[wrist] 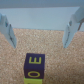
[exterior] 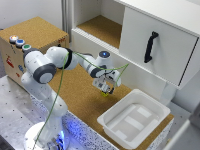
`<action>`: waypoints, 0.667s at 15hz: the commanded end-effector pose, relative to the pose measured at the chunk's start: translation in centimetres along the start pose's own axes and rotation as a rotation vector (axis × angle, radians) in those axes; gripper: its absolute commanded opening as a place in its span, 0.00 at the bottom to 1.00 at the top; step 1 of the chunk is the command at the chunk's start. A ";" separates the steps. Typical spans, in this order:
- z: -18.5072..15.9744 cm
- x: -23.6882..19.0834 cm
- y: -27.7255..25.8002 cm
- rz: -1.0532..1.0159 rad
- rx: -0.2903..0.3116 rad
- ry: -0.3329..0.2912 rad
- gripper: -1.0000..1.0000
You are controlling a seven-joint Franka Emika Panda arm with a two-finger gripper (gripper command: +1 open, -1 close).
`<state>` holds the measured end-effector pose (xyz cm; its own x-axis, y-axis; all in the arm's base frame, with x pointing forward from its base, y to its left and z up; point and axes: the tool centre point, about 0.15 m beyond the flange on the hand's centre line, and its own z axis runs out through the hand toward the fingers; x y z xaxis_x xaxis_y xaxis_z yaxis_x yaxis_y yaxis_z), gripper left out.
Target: Put the grasped purple block on top of the yellow block
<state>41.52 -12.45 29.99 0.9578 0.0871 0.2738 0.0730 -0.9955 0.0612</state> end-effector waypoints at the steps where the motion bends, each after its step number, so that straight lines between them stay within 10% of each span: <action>1: -5.9 -2.6 3.9 -0.007 -0.043 -0.026 1.00; 7: -2.6 -2.6 7.6 0.006 0.040 -0.062 1.00; 8: -1.9 -2.3 7.8 0.016 0.047 -0.066 0.00; 10: -0.7 -1.8 7.5 0.000 0.071 -0.075 0.00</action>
<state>36.94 -18.11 33.13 0.9657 0.0573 0.2531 0.0384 -0.9961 0.0790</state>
